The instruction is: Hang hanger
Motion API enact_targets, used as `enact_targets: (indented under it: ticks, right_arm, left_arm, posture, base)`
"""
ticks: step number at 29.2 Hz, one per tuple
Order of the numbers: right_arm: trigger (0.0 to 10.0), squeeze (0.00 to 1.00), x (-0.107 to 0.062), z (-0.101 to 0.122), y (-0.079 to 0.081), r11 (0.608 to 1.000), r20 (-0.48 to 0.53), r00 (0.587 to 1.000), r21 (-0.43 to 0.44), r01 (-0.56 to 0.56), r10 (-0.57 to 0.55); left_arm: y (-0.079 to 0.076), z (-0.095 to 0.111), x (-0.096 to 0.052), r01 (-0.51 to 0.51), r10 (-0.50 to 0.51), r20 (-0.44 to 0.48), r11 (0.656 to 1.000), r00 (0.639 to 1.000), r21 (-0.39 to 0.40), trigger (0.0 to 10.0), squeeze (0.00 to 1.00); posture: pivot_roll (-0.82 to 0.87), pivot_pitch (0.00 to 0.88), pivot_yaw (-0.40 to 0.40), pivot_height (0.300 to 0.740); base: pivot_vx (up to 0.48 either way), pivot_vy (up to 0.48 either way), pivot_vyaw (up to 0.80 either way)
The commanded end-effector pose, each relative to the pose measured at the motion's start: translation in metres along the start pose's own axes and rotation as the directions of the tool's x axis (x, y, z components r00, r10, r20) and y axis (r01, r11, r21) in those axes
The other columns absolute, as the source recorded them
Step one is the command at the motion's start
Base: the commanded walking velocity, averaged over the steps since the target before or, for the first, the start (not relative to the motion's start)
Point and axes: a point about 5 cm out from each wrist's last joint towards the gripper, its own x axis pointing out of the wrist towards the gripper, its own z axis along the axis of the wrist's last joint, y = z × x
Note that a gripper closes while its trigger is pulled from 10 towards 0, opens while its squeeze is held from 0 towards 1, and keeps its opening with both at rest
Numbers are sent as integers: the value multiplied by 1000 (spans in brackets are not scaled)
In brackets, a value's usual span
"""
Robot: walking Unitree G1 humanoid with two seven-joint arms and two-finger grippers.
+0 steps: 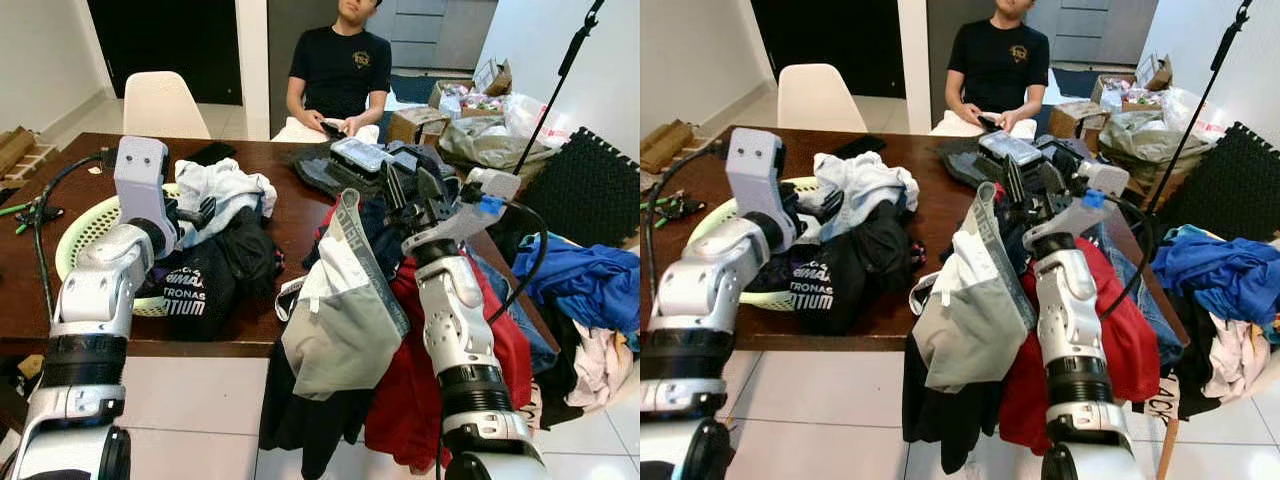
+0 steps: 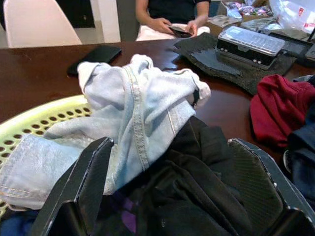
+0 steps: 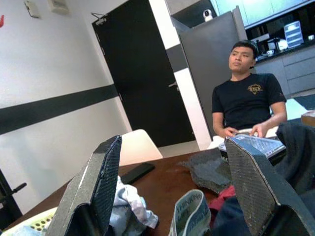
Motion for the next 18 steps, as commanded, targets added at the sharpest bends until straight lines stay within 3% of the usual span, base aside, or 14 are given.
enact_targets:
  ticks: [1,10,11,12,13,14,15,16,17,18]
  right_arm:
    - [10000,0,-2,0,-4,1000,-12,1000,-6,15,-15]
    - [10000,0,-1,-1,-3,1000,-16,1000,-13,17,-17]
    - [10000,0,-2,-1,-2,1000,-17,1000,-12,17,-17]
    - [10000,0,-2,-1,-2,1000,-17,1000,-12,17,-17]
    - [10000,0,-2,-2,-1,1000,-20,1000,-10,16,-16]
    - [10000,0,-3,-4,0,1000,-26,1000,-9,14,-14]
    - [10000,0,-3,-4,0,1000,-26,1000,-9,14,-14]
    - [10000,0,-4,-5,1,1000,-31,999,-7,13,-13]
    - [10000,0,-4,-5,1,1000,-31,999,-7,13,-13]
    - [10000,0,-4,-6,1,1000,-35,999,-6,12,-13]
  left_arm:
    - [6,-4,0,10,-11,-44,1000,999,-18,10000,1000]
    - [0,-16,6,120,-138,-160,986,977,-118,10000,1000]
    - [0,-23,7,127,-157,-217,981,963,-145,10000,1000]
    - [0,-23,7,127,-157,-217,981,963,-145,10000,1000]
    - [3,-32,7,109,-148,-287,983,946,-148,10000,1000]
    - [5,-42,5,92,-149,-346,980,926,-177,10000,698]
    - [5,-42,5,92,-149,-346,980,926,-177,10000,698]
    - [6,-49,3,81,-150,-384,978,911,-190,10000,239]
    - [6,-49,3,81,-150,-384,978,911,-190,10000,239]
    - [7,-53,3,81,-156,-407,977,900,-195,10000,31]
  posture:
    - [86,0,-50,740]
    - [88,0,-46,740]
    - [91,0,-46,740]
    - [91,0,-46,740]
    - [94,0,-44,740]
    - [93,0,-42,740]
    - [93,0,-42,740]
    - [95,0,-41,740]
    - [95,0,-41,740]
    - [95,0,-38,740]
  base:
    - [0,0,0]
    - [0,0,0]
    - [0,0,0]
    - [0,0,0]
    - [0,0,0]
    - [0,0,0]
    - [0,0,0]
    - [0,0,0]
    - [0,0,0]
    - [0,0,0]
